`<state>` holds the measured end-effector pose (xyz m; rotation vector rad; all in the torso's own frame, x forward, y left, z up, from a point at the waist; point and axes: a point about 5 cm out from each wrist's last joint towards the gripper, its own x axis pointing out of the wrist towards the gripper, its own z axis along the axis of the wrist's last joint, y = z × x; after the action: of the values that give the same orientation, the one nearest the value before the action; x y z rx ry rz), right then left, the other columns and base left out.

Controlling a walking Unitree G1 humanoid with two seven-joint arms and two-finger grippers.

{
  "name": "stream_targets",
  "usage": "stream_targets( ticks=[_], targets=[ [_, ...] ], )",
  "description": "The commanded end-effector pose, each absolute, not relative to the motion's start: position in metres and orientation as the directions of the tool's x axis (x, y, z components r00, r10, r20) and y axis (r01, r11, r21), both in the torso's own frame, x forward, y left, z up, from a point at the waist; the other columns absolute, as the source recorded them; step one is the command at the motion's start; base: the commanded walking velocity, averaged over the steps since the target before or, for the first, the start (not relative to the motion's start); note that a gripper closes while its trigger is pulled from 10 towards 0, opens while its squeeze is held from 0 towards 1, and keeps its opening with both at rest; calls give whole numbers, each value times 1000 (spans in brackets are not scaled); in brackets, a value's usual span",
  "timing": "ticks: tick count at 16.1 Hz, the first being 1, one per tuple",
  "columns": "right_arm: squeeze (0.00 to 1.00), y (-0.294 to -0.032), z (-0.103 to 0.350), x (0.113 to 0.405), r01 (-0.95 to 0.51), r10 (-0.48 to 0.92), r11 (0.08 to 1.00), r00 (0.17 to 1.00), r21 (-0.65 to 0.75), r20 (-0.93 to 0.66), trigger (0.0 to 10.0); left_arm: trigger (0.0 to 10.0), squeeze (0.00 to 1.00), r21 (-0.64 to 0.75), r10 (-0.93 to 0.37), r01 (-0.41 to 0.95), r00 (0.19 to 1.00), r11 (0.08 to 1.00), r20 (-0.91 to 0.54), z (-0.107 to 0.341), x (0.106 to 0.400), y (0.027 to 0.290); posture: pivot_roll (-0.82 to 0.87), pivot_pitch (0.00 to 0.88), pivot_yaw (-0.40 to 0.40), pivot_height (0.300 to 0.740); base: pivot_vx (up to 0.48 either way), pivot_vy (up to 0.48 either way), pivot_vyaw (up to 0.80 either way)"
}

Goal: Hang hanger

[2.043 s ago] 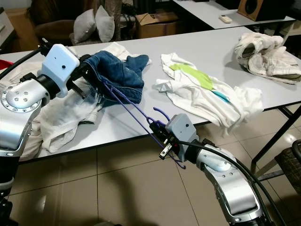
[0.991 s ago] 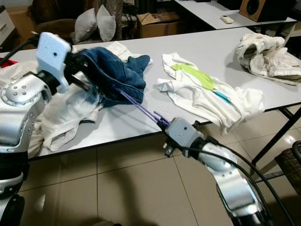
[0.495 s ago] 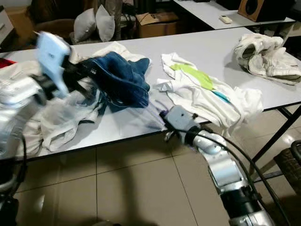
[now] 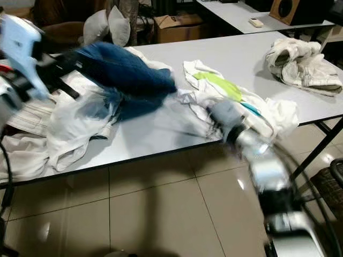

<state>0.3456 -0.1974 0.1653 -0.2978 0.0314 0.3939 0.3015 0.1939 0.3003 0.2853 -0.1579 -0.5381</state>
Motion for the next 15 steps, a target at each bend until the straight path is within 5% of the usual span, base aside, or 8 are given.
stream_targets(
  ticks=[1,3,5,9,13,14,15],
  targets=[
    [0,-211,188,351,-290,298,941,954,-176,18,10000,0,0,328,-524,464,843,823,124,313,296,198,-79,0,50,740,0,0,0],
    [0,-213,192,351,-266,265,964,963,25,47,10000,0,0,341,-523,473,850,812,65,298,293,197,-77,0,44,740,0,0,0],
    [0,-199,161,341,-324,347,926,933,195,-98,10000,0,0,327,-528,498,849,804,6,276,291,189,-78,0,46,740,0,0,0],
    [0,-172,122,315,-366,459,860,859,355,-226,10000,0,0,269,-541,554,831,788,-130,222,272,161,-72,0,54,740,0,0,0],
    [0,-178,122,308,-329,446,856,859,399,-249,10000,0,0,424,-419,534,843,732,-339,173,257,175,-71,0,55,740,0,0,0],
    [0,-180,123,308,-327,441,858,864,395,-244,10000,5804,0,492,-360,522,848,697,-390,165,256,185,-72,0,54,740,0,0,0],
    [0,-179,128,308,-350,454,853,863,388,-219,10000,10000,204,436,-403,547,831,715,-382,168,252,187,-73,0,55,740,0,0,0]
  ],
)
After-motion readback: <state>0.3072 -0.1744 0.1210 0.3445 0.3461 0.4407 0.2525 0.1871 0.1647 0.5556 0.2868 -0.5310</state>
